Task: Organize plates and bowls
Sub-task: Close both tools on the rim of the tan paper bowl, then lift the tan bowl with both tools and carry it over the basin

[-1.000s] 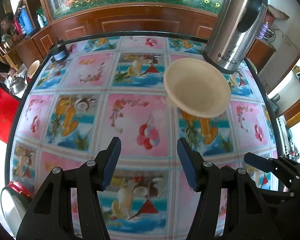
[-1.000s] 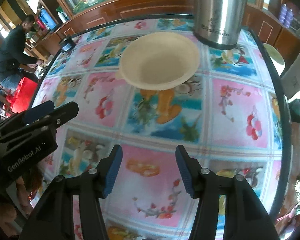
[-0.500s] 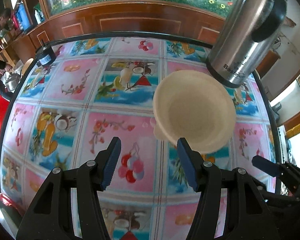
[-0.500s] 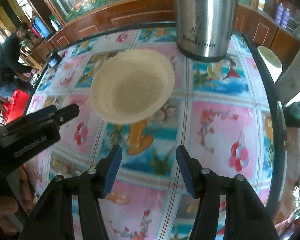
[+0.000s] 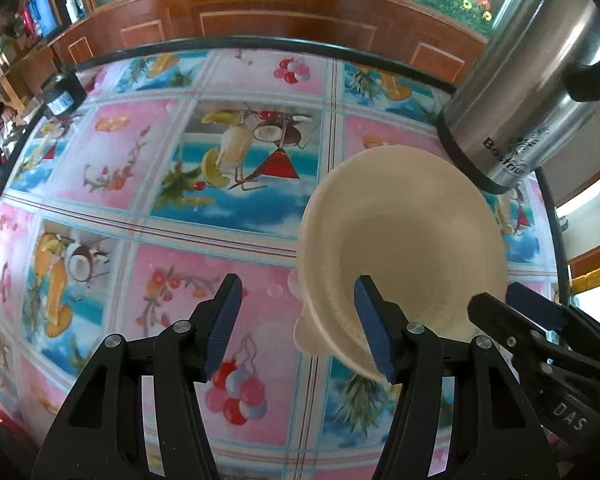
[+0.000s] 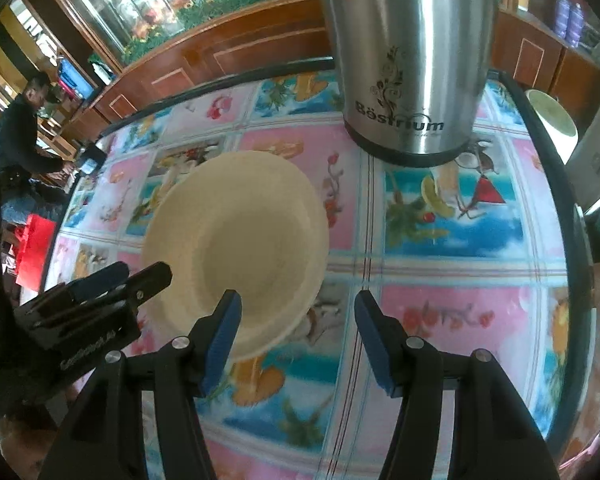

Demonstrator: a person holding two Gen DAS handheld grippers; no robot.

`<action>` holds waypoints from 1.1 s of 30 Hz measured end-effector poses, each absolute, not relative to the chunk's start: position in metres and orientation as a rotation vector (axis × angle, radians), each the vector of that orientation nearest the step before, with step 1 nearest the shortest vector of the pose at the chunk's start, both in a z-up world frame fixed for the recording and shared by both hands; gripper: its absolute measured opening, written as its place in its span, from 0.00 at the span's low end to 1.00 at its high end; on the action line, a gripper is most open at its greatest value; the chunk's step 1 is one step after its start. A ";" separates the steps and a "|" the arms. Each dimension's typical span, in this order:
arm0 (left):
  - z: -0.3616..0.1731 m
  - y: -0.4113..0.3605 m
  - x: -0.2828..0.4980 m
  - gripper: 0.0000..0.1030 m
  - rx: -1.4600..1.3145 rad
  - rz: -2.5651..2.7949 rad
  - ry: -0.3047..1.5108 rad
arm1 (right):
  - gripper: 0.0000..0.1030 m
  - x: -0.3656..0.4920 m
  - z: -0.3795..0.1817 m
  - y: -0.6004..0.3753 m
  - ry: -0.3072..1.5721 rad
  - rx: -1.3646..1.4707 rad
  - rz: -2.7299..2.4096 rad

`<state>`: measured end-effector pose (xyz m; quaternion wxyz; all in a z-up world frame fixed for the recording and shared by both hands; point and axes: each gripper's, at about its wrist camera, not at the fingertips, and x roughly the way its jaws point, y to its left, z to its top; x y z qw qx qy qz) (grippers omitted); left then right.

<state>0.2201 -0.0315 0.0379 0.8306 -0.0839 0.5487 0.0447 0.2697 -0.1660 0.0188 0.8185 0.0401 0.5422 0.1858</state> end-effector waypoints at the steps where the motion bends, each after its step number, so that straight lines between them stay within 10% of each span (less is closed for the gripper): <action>1: 0.035 -0.032 0.223 0.57 -0.171 0.100 1.166 | 0.58 0.273 0.016 -0.165 1.155 0.087 0.405; 4: 0.025 -0.033 0.230 0.57 -0.169 0.101 1.190 | 0.56 0.277 0.012 -0.165 1.151 0.080 0.417; 9: 0.012 -0.031 0.233 0.57 -0.225 0.074 1.202 | 0.17 0.280 0.003 -0.164 1.174 0.058 0.442; 14: 0.014 -0.034 0.230 0.27 -0.208 0.071 1.207 | 0.12 0.273 0.009 -0.163 1.166 0.034 0.463; 33: 0.047 0.004 0.094 0.19 -0.175 0.075 1.191 | 0.12 0.154 0.026 -0.136 1.202 0.031 0.547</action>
